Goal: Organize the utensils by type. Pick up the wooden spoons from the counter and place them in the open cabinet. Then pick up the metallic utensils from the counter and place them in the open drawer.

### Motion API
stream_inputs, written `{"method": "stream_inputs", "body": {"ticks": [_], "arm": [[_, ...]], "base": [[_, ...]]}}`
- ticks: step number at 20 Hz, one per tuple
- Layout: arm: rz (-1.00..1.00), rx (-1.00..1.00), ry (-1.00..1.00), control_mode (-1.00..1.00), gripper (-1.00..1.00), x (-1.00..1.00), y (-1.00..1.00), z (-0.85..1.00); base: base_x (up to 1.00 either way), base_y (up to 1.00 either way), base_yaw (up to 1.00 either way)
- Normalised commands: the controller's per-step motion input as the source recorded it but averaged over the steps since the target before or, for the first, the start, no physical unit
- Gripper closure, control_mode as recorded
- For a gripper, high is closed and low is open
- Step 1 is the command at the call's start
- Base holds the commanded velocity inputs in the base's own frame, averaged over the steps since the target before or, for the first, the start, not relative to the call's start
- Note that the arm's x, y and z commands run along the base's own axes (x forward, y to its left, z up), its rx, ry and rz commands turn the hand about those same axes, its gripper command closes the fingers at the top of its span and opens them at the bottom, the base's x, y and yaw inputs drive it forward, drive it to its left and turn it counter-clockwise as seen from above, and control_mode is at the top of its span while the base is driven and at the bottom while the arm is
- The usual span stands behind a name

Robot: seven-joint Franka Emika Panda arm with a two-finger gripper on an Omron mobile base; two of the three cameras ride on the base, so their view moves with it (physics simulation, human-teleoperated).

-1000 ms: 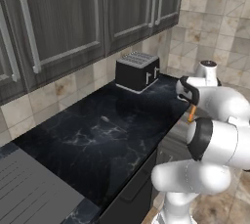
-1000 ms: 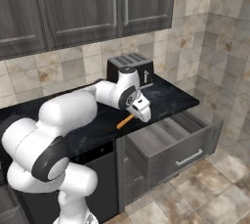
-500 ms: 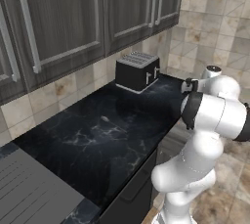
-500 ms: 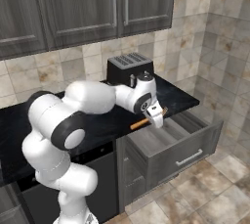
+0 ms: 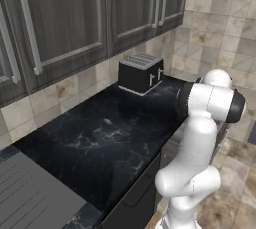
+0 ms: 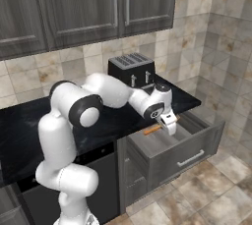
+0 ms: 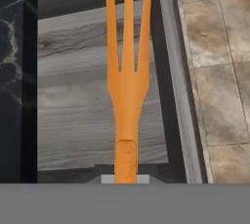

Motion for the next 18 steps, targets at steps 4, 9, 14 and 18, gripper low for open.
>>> {"method": "stream_inputs", "body": {"ticks": [4,9,14,18], "arm": [[0.00,0.00,0.00,-1.00,1.00,0.24,-0.47,-0.28],[0.00,0.00,0.00,-1.00,1.00,0.21,-0.40,-0.27],[0.00,0.00,0.00,-1.00,1.00,0.14,-0.28,-0.33],[0.00,0.05,-0.02,-1.00,1.00,0.09,-0.19,-0.35]], "base": [[0.00,0.00,0.00],[0.00,0.00,0.00],[0.00,0.00,0.00],[0.00,0.00,0.00]]}}
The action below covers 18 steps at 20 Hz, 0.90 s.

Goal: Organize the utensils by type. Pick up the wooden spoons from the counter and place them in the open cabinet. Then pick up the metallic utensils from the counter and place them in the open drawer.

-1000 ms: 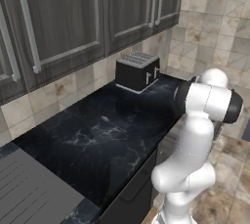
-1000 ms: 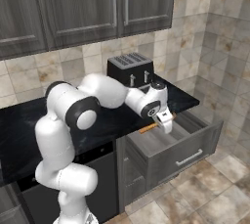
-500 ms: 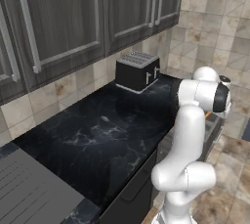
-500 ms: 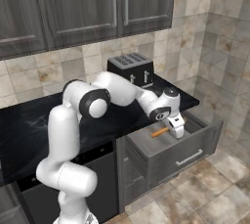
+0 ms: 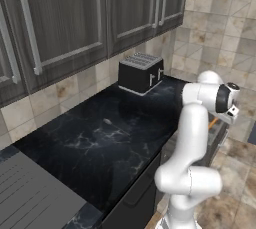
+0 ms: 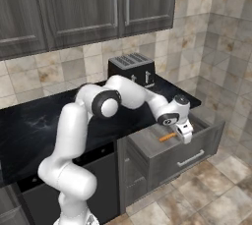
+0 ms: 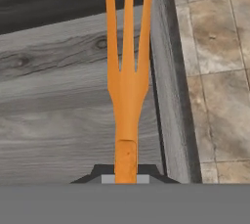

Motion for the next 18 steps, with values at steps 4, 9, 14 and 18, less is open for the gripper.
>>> {"method": "stream_inputs", "body": {"ticks": [4,9,14,18], "arm": [[0.00,0.06,-0.05,-1.00,1.00,0.00,-0.12,-0.33],[0.00,0.06,-0.05,-1.00,1.00,0.00,-0.10,-0.27],[0.00,0.04,-0.04,-1.00,1.00,0.00,-0.14,-0.23],[0.00,0.01,-0.02,-1.00,1.00,0.00,-0.16,-0.21]], "base": [[0.00,0.00,0.00],[0.00,0.00,0.00],[0.00,0.00,0.00],[0.00,0.00,0.00]]}}
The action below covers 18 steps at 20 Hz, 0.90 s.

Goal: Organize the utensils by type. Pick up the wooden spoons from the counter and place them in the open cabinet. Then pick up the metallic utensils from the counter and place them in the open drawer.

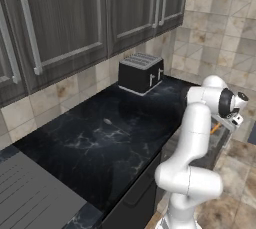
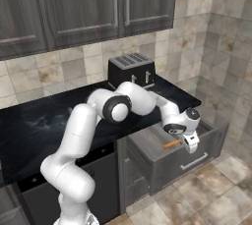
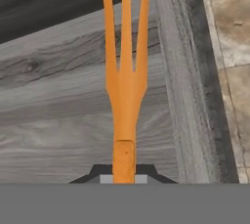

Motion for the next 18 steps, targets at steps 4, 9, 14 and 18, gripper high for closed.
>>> {"method": "stream_inputs", "body": {"ticks": [4,9,14,18], "arm": [[0.00,0.00,0.00,-1.00,1.00,-0.06,-0.50,-0.34],[-0.01,-0.08,0.00,-1.00,1.00,-0.07,-0.67,-0.37],[-0.02,-0.12,0.00,-1.00,1.00,-0.05,-0.63,-0.48],[-0.02,-0.14,0.00,-1.00,1.00,-0.03,-0.54,-0.56]], "base": [[0.00,0.00,0.00],[0.00,0.00,0.00],[0.00,0.00,0.00],[0.00,0.00,0.00]]}}
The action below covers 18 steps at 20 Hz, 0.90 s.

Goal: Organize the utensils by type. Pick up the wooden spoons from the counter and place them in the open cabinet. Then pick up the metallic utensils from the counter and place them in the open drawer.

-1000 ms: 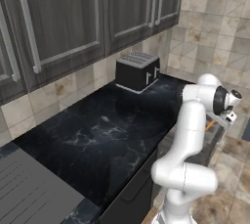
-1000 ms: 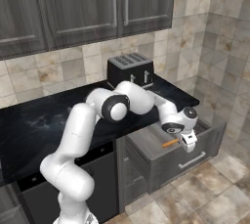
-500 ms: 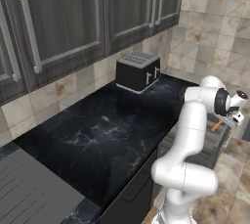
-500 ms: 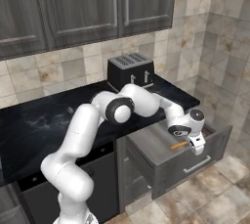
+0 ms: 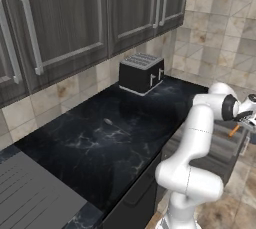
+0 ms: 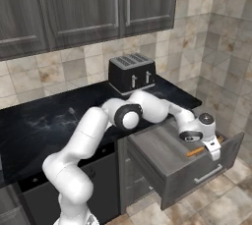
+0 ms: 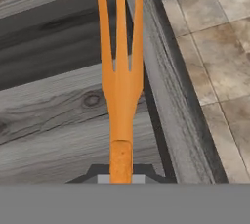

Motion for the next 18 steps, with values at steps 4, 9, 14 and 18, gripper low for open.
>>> {"method": "stream_inputs", "body": {"ticks": [4,9,14,18], "arm": [[0.00,-0.05,0.01,-1.00,1.00,0.00,-0.13,-0.39],[0.00,0.00,0.00,-1.00,1.00,0.11,0.36,-0.03],[0.01,0.00,0.00,-1.00,1.00,0.16,0.58,-0.07],[0.00,0.00,0.00,-1.00,1.00,0.22,0.55,-0.10]], "base": [[0.00,0.00,0.00],[0.00,0.00,0.00],[0.00,0.00,0.00],[0.00,0.00,0.00]]}}
